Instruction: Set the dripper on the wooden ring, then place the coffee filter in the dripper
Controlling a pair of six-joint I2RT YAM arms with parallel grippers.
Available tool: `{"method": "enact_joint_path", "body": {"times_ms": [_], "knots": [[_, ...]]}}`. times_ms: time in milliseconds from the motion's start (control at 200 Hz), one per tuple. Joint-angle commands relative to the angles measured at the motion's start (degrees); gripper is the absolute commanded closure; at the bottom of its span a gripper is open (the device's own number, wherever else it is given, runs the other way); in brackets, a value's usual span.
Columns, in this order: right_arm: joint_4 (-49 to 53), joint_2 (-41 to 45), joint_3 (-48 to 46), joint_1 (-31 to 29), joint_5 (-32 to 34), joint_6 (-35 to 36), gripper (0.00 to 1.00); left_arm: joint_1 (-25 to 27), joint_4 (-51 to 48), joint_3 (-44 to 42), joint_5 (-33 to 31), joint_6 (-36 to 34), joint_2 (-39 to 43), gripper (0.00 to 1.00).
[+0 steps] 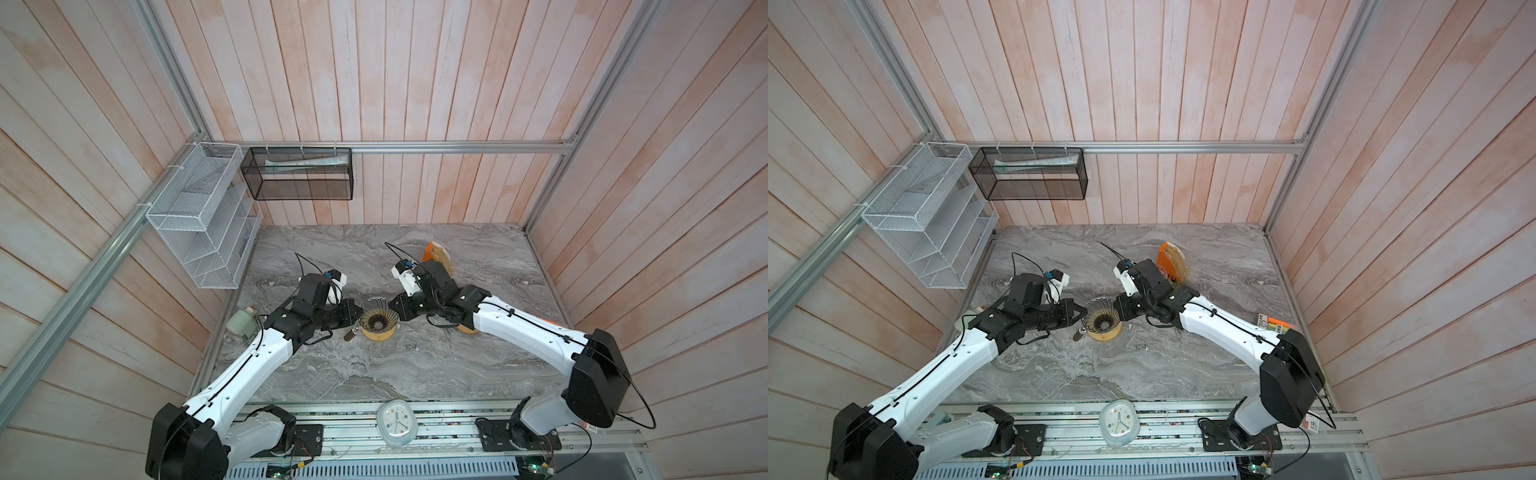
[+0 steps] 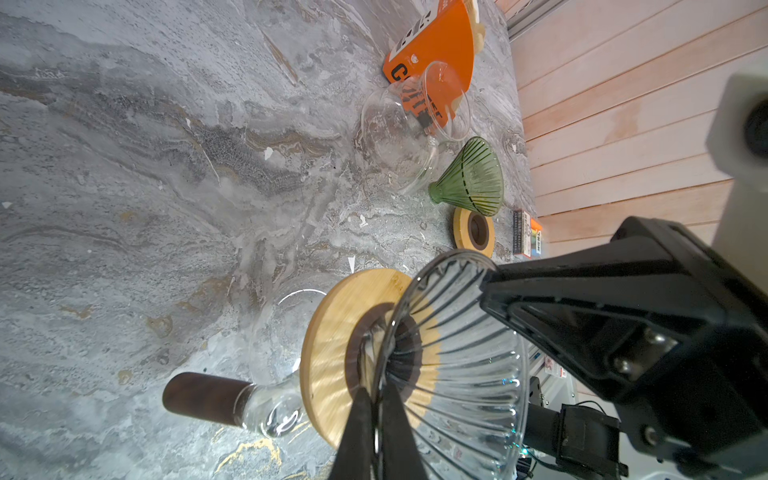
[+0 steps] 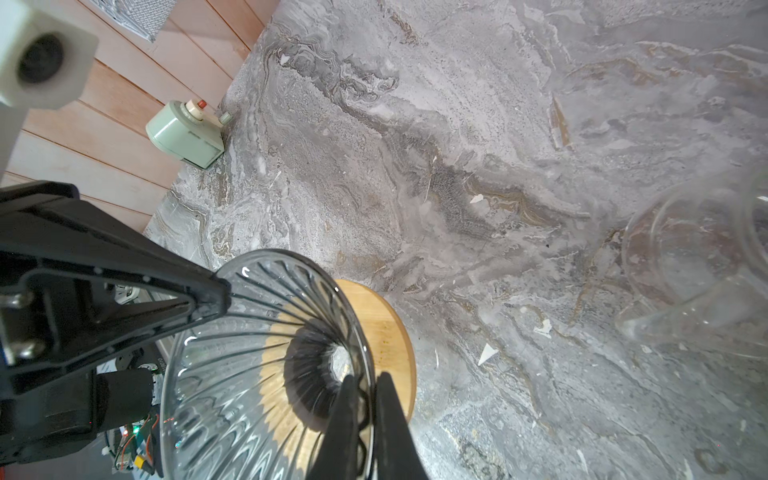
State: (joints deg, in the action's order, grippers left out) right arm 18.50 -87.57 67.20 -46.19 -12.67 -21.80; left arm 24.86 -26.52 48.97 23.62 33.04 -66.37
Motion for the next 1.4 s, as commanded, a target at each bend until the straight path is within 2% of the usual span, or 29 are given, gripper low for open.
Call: {"method": "enact_joint_path", "body": {"times_ms": [0, 1396], "knots": [[7.45, -4.98, -4.49, -1.76, 1.04, 2.03, 1.00, 1.50, -7.18, -5.02, 0.99, -3.77, -4.34, 1.00], [7.84, -7.10, -1.37, -2.85, 0.25, 2.42, 1.00, 1.50, -12.04, -2.24, -1.29, -4.16, -1.98, 1.00]]}}
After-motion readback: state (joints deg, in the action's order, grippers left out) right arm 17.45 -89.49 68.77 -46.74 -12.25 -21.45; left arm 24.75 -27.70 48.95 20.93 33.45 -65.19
